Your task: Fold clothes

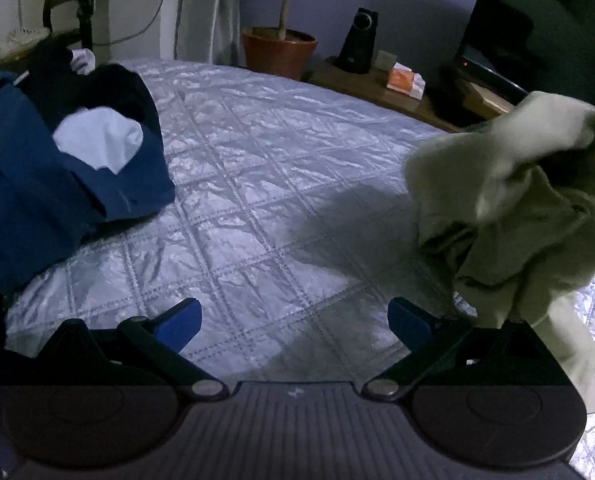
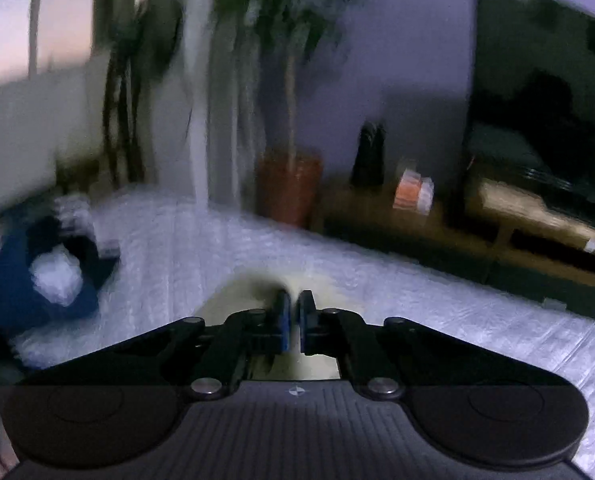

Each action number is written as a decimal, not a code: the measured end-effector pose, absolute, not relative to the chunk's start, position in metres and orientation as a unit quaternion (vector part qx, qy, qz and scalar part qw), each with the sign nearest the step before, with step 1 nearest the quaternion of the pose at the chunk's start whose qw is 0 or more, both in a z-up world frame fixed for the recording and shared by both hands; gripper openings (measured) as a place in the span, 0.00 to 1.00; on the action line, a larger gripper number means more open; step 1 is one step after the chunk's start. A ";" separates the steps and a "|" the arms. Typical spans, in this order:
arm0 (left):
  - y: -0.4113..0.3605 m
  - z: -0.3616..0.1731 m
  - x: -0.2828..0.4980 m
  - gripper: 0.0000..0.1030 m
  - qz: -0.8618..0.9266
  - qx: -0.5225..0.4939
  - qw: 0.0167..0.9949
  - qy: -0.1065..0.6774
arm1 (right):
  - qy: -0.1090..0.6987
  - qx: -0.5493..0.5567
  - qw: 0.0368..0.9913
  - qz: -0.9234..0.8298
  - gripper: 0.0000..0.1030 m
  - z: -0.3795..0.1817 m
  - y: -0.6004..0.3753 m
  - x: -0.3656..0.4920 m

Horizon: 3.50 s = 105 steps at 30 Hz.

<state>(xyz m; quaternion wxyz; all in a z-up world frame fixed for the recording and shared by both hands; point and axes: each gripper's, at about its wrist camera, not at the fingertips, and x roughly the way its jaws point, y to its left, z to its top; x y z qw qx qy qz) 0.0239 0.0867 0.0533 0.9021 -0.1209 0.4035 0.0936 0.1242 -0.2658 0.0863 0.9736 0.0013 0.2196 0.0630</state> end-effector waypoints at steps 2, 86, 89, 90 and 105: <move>0.083 0.057 0.023 0.96 0.097 -0.114 0.905 0.397 | 0.161 0.011 0.985 0.058 0.00 0.122 -0.270 0.104; 0.032 0.034 0.036 0.99 0.012 -0.018 0.867 0.498 | 0.518 0.168 0.816 -0.194 0.92 -0.063 -0.288 0.033; 0.029 0.034 0.038 0.99 0.013 -0.005 0.863 0.505 | 0.516 0.150 0.821 -0.195 0.93 -0.066 -0.281 0.033; 0.029 0.034 0.038 0.99 0.012 -0.006 0.863 0.506 | 0.515 0.145 0.822 -0.196 0.94 -0.066 -0.280 0.033; 0.032 0.034 0.036 0.99 0.014 -0.007 0.861 0.508 | 0.496 0.130 0.838 -0.186 0.99 -0.072 -0.278 0.025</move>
